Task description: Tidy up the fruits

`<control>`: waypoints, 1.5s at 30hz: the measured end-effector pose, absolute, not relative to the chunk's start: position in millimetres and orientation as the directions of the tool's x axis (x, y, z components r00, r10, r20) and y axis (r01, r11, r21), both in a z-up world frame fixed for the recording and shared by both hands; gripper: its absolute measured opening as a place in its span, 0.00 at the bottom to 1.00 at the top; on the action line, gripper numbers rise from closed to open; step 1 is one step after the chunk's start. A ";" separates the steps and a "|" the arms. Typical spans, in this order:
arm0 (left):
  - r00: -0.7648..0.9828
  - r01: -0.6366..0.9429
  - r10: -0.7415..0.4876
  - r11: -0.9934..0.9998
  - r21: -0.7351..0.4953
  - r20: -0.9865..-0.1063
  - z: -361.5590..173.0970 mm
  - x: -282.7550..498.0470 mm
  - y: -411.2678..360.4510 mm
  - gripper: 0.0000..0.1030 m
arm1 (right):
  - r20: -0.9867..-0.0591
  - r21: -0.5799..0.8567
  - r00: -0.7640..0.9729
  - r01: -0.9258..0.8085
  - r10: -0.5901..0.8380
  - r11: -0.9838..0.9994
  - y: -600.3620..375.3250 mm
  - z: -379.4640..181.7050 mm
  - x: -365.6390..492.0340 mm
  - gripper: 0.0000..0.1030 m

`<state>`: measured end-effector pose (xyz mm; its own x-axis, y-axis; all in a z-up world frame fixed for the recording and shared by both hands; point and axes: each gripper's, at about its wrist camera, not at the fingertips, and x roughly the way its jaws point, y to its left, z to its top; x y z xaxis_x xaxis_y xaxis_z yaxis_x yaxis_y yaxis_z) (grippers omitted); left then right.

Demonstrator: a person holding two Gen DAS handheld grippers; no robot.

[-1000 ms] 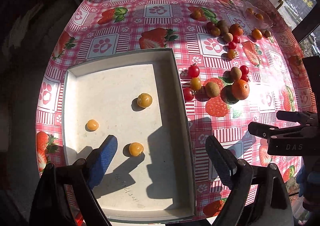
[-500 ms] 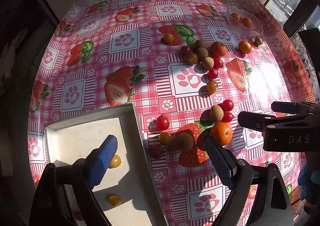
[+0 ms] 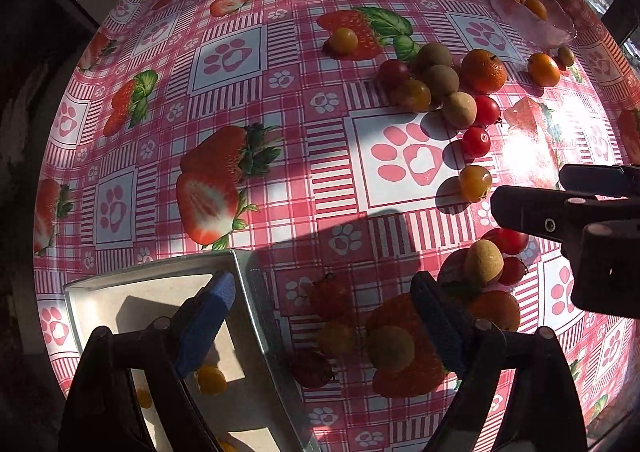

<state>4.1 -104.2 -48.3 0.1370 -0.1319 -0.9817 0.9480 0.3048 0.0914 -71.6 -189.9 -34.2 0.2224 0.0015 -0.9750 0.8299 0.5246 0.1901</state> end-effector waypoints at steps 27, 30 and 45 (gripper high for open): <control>0.047 0.927 -0.134 0.376 -0.007 -0.990 -52.7 32.9 -74.7 0.25 | -0.961 0.243 0.274 0.802 0.026 0.546 -192.6 -46.1 -66.5 0.23; 0.033 0.929 -0.148 0.370 -0.024 -0.988 -50.7 36.5 -68.0 0.25 | -0.955 0.265 0.297 0.805 0.026 0.531 -190.9 -39.8 -75.4 0.23; 0.003 0.921 -0.231 0.381 -0.087 -0.973 -13.8 22.7 -36.5 0.25 | -0.934 0.321 0.355 0.793 0.035 0.518 -164.3 -15.2 -102.6 0.23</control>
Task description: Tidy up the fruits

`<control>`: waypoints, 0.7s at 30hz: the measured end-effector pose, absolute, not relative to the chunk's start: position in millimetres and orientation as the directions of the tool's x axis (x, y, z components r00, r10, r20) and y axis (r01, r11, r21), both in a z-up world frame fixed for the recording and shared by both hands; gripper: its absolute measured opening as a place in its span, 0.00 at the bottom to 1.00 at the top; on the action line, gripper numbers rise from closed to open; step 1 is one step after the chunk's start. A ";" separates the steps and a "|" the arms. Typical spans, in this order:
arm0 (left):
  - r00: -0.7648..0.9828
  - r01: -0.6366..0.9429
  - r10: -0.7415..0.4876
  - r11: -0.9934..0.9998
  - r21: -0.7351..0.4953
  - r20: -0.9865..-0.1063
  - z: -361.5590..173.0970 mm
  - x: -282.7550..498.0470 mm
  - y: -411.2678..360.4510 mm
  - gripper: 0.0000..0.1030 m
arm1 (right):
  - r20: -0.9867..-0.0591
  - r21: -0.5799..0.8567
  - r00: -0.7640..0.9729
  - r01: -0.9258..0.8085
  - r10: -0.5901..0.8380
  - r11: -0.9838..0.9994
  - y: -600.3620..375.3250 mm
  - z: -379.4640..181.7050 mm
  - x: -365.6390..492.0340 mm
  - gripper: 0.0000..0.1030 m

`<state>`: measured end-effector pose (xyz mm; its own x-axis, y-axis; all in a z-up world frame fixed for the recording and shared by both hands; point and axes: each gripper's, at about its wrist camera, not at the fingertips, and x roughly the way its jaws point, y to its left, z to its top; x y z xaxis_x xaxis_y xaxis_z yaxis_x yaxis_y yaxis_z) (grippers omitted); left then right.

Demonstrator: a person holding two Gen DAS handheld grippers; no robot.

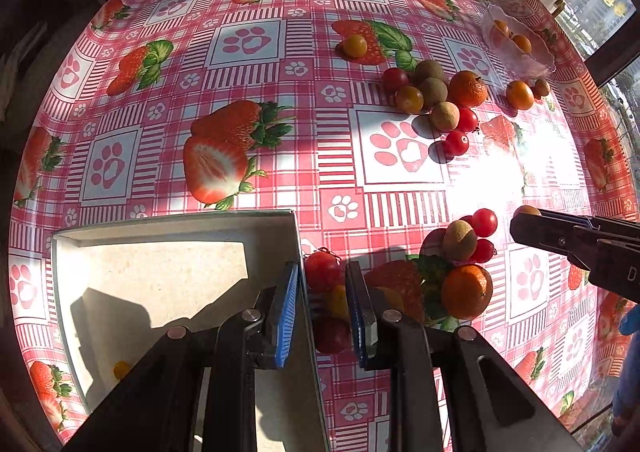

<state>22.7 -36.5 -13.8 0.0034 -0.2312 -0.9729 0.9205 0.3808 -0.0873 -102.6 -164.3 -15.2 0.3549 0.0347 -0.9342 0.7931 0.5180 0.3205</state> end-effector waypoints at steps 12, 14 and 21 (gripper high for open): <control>0.098 0.932 -0.250 0.362 0.001 -0.963 -12.5 11.3 -52.9 0.25 | -0.937 0.314 0.347 0.801 0.033 0.510 -147.4 -9.7 -119.9 0.23; 0.099 0.942 -0.246 0.336 0.011 -0.964 -12.3 7.8 -55.7 0.25 | -0.937 0.316 0.348 0.805 0.032 0.502 -147.4 -10.4 -122.9 0.23; 0.051 0.977 -0.344 0.213 -0.024 -0.938 2.8 -31.1 -82.5 0.83 | -0.936 0.317 0.351 0.820 0.020 0.477 -151.3 -8.8 -138.0 0.23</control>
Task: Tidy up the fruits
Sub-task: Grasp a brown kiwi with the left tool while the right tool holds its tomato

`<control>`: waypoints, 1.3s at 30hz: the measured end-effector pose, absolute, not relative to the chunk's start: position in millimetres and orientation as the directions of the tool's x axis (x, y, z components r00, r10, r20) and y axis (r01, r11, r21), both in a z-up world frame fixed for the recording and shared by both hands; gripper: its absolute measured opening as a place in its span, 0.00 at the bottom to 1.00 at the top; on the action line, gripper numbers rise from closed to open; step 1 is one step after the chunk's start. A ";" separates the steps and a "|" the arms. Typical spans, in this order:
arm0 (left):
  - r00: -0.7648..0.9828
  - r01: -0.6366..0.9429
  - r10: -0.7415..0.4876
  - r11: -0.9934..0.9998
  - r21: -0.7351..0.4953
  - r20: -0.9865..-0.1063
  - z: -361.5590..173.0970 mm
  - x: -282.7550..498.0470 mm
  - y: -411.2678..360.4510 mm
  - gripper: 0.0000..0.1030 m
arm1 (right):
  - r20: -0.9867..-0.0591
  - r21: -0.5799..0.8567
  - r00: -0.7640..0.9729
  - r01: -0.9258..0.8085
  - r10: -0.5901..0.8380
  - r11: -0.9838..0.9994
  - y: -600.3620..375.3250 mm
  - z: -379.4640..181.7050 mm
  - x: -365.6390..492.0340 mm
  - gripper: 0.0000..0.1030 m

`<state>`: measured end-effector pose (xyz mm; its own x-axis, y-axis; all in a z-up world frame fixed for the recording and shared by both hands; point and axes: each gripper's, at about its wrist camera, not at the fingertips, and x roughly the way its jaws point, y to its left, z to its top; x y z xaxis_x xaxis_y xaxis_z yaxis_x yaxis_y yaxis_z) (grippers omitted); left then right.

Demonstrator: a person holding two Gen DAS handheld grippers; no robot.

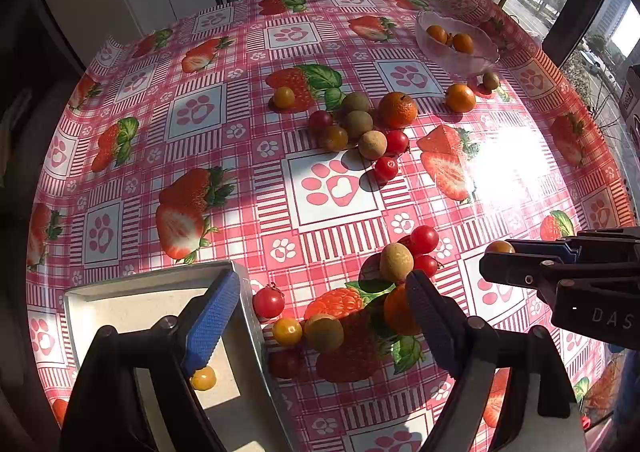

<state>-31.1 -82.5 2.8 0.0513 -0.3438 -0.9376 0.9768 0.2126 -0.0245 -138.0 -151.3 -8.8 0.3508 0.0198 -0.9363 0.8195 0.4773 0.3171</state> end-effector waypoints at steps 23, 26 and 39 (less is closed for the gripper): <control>-0.038 0.980 -0.183 0.187 -0.072 -0.982 -48.5 -36.4 -128.6 0.59 | -0.931 0.334 0.366 0.848 0.002 0.411 -166.1 -7.0 -170.7 0.23; -0.020 0.985 -0.163 0.168 -0.047 -0.986 -55.0 -33.8 -124.2 0.59 | -0.931 0.333 0.364 0.849 0.003 0.410 -167.2 -7.6 -170.8 0.23; 0.011 0.988 -0.185 0.152 -0.018 -0.983 -64.2 -53.4 -134.5 0.51 | -0.936 0.324 0.352 0.848 0.011 0.419 -162.6 -10.8 -167.2 0.23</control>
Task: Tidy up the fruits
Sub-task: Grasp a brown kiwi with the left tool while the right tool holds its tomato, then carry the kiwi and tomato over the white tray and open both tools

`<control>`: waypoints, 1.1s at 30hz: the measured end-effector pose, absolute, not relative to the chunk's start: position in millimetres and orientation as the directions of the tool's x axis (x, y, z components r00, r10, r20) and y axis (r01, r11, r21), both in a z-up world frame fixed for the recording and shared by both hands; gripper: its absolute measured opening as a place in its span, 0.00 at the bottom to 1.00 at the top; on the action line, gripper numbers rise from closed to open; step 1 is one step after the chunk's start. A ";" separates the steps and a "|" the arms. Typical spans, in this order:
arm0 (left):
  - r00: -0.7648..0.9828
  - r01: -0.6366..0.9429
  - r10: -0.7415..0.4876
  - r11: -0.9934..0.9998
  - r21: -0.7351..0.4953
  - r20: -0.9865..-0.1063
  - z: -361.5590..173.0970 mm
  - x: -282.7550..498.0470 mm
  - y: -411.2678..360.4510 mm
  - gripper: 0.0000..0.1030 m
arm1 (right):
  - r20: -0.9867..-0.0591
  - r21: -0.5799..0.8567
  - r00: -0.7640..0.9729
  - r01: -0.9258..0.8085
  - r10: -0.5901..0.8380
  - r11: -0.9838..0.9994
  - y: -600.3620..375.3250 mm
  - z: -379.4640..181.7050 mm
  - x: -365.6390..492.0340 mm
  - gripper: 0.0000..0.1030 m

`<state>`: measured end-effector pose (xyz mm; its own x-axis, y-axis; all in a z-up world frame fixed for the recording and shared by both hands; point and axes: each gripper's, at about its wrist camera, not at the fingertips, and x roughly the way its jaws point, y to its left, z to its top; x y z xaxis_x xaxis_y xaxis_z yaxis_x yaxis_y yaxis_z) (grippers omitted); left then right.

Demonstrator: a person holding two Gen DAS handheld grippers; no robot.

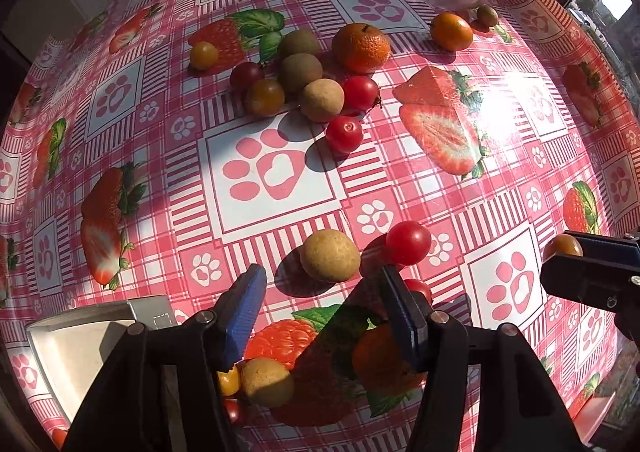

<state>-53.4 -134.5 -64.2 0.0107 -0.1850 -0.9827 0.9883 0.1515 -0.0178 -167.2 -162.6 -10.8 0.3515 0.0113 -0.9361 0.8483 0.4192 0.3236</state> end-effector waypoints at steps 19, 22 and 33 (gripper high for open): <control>-0.058 0.958 -0.279 0.253 -0.132 -0.959 -14.6 -22.0 -102.8 0.29 | -0.940 0.307 0.340 0.831 0.011 0.463 -148.5 -1.7 -159.3 0.23; -0.056 0.951 -0.308 0.274 -0.145 -0.950 -1.7 -19.5 -86.0 0.29 | -0.941 0.304 0.339 0.822 0.015 0.482 -141.9 3.0 -153.1 0.23; -0.009 0.914 -0.362 0.375 -0.155 -0.932 30.6 17.8 -15.8 0.29 | -0.941 0.292 0.338 0.763 0.030 0.577 -104.4 22.9 -108.3 0.23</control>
<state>17.8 -15.8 30.6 -0.0092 -0.3620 -0.9321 0.9140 0.3752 -0.1547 -108.3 -104.4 22.9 0.3376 0.0301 -0.9408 0.7630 0.5767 0.2922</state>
